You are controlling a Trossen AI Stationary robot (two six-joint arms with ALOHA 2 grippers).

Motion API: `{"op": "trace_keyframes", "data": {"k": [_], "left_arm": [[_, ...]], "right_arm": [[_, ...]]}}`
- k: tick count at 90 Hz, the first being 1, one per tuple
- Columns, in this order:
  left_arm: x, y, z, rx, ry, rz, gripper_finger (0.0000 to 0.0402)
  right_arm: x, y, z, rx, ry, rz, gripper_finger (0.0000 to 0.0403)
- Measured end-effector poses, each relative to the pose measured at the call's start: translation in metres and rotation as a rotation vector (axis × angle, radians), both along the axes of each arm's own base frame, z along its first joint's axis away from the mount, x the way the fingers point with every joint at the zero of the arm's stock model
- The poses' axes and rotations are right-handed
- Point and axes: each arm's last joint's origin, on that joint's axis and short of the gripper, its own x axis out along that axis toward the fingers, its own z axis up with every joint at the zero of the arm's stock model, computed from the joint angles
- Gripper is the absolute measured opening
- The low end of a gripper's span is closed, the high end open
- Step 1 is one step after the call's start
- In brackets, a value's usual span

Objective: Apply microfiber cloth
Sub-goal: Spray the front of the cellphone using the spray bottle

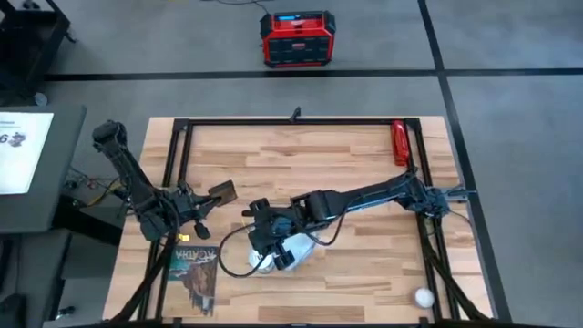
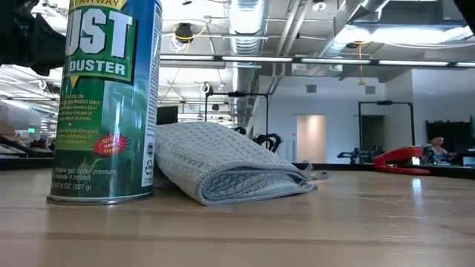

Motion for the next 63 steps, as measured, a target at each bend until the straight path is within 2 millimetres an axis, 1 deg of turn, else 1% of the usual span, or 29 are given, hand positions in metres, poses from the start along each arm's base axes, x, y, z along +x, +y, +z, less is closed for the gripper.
{"op": "trace_keyframes", "data": {"k": [63], "left_arm": [[0.0000, 0.0000, 0.0000, -0.003, -0.002, 0.000, 0.0009]], "right_arm": [[-0.0003, 0.0016, 0.0018, 0.021, -0.006, 0.017, 0.0000]]}}
